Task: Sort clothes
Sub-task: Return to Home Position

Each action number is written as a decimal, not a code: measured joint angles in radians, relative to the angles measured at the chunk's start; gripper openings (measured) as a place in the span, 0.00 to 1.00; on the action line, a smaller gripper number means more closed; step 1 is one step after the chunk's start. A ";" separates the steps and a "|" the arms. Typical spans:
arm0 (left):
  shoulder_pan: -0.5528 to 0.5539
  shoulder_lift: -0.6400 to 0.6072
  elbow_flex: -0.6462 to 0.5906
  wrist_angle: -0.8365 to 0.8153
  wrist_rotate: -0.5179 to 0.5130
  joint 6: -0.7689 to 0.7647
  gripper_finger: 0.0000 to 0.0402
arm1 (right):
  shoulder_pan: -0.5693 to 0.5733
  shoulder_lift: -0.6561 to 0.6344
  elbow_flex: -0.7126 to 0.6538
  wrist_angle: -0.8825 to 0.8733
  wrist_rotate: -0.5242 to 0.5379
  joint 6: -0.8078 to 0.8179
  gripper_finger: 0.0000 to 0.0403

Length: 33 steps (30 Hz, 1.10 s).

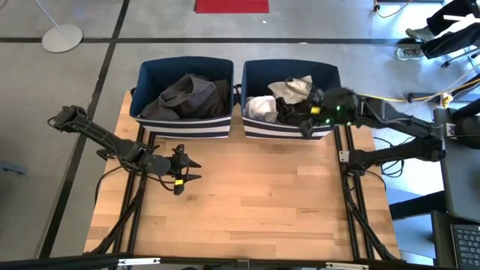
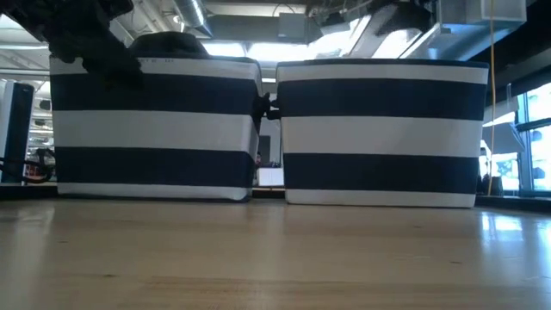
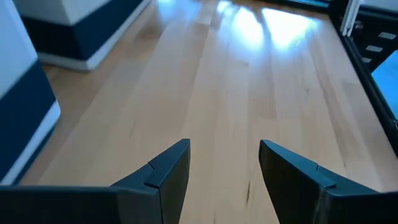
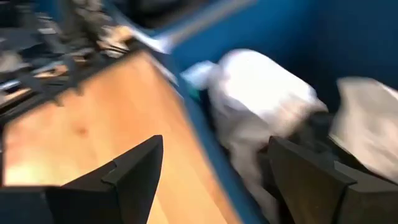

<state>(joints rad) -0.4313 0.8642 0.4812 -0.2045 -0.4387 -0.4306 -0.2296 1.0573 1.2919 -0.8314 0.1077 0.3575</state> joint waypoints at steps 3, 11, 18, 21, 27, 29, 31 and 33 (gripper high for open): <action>0.000 0.000 0.000 0.042 -0.002 0.038 0.45 | 0.104 0.000 -0.061 0.141 0.004 -0.051 0.72; 0.000 0.000 0.000 0.117 -0.028 0.148 0.45 | 0.301 0.001 -0.252 0.453 0.005 -0.121 0.69; 0.000 -0.002 -0.029 0.178 -0.073 0.199 0.45 | 0.422 -0.004 -0.410 0.660 0.027 -0.156 0.49; 0.000 -0.005 -0.075 0.223 -0.071 0.207 0.43 | 0.469 -0.005 -0.469 0.734 0.028 -0.176 0.38; 0.000 -0.028 -0.139 0.274 -0.071 0.203 0.32 | 0.541 -0.009 -0.569 0.819 0.057 -0.180 0.20; 0.000 -0.051 -0.148 0.272 -0.071 0.206 0.27 | 0.562 -0.009 -0.607 0.876 0.057 -0.185 0.15; 0.000 -0.076 -0.152 0.272 -0.071 0.227 0.23 | 0.579 -0.010 -0.651 0.946 0.036 -0.212 0.11; 0.000 -0.113 -0.159 0.272 -0.071 0.246 0.19 | 0.586 -0.022 -0.693 0.998 -0.002 -0.231 0.08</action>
<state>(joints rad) -0.4313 0.7514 0.3227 0.0673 -0.5093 -0.1842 0.3559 1.0348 0.5986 0.1663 0.1059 0.1264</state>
